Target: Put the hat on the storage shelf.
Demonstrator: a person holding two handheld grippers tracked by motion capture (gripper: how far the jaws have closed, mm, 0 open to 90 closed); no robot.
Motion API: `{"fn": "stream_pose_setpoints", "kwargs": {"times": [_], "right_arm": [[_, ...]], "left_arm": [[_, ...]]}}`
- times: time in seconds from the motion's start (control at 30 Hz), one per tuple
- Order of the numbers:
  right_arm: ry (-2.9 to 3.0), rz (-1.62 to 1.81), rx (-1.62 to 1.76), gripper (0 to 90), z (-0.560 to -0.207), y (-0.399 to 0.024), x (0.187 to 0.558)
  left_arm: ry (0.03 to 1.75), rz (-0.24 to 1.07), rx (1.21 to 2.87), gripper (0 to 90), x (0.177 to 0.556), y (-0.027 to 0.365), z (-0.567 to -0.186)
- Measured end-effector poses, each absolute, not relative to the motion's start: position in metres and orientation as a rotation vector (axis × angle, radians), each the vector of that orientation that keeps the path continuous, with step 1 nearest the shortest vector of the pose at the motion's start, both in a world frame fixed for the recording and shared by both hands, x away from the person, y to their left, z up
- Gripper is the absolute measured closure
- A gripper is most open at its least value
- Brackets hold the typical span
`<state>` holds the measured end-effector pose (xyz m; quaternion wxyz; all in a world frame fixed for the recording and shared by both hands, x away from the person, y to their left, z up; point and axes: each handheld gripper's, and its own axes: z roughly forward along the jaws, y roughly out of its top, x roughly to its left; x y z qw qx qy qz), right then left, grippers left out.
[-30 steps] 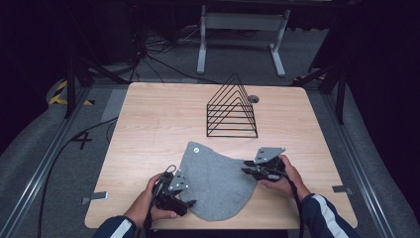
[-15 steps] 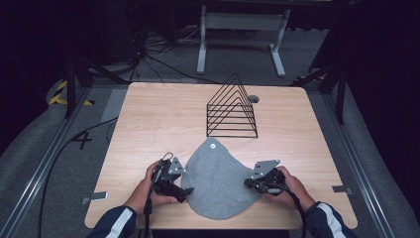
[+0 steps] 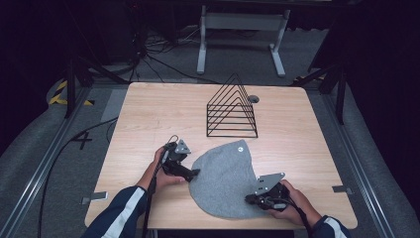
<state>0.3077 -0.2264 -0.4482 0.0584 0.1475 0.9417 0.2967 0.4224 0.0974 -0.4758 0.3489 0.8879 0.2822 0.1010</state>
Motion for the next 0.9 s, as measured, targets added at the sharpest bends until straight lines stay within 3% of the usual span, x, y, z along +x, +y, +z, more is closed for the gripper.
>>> {"fn": "stream_pose_setpoints", "kwargs": {"times": [0.23,0.3,0.4,0.43,0.53,0.73,0.9], "right_arm": [[2.848,0.926,0.377,86.3,-0.45,-0.209,0.305],[2.841,0.932,0.368,86.0,-0.451,-0.205,0.305],[2.844,0.93,0.325,81.6,-0.451,-0.196,0.307],[2.844,0.929,0.299,77.5,-0.45,-0.193,0.309],[2.815,0.99,0.305,76.4,-0.443,-0.195,0.314],[2.594,1.084,0.466,80.6,-0.421,-0.219,0.351],[2.548,1.05,0.557,80.7,-0.429,-0.228,0.378]], "left_arm": [[0.791,0.276,2.295,5.9,0.429,0.093,-0.471],[0.795,0.282,2.284,25.1,0.426,0.094,-0.469],[0.786,0.348,2.265,19.5,0.415,0.1,-0.458],[0.774,0.33,2.223,22.5,0.406,0.104,-0.449],[0.724,0.319,2.208,23.2,0.391,0.103,-0.44],[0.47,0.273,2.303,28.7,0.347,0.058,-0.442],[0.33,0.183,2.328,31.7,0.328,0.031,-0.452]]}}
